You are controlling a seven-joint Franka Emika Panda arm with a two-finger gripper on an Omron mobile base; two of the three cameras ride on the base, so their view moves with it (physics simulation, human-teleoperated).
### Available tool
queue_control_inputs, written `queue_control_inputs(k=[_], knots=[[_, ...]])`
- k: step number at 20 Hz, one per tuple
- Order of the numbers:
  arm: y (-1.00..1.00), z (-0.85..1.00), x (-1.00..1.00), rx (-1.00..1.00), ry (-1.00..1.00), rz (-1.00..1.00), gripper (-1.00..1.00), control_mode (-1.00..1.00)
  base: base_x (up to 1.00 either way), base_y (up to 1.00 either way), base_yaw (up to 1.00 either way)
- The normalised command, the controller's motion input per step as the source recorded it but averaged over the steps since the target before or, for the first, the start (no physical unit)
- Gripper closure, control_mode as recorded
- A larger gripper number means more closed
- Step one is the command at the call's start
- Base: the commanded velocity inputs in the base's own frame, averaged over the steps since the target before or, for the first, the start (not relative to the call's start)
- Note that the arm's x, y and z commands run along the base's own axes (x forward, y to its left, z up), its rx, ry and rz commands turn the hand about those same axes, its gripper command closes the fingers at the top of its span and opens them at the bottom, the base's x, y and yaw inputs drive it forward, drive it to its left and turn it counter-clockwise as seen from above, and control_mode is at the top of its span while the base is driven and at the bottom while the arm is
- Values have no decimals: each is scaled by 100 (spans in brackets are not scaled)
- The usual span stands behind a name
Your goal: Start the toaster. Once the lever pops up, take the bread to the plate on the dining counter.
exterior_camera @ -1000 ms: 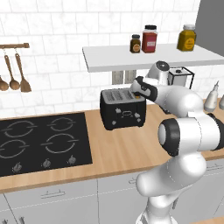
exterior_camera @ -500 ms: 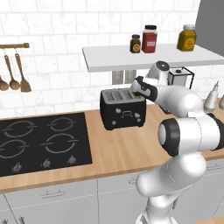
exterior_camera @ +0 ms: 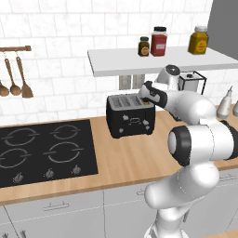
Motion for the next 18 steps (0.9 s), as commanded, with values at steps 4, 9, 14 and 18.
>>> queue_control_inputs(k=[4,9,14,18], knots=[[0,0,0,0,0,0,-100,-100,0,0,0],[0,0,0,0,0,0,-100,-100,0,0,0],[0,0,0,0,0,0,-100,-100,0,0,0],[0,0,0,0,0,0,-100,-100,0,0,0]])
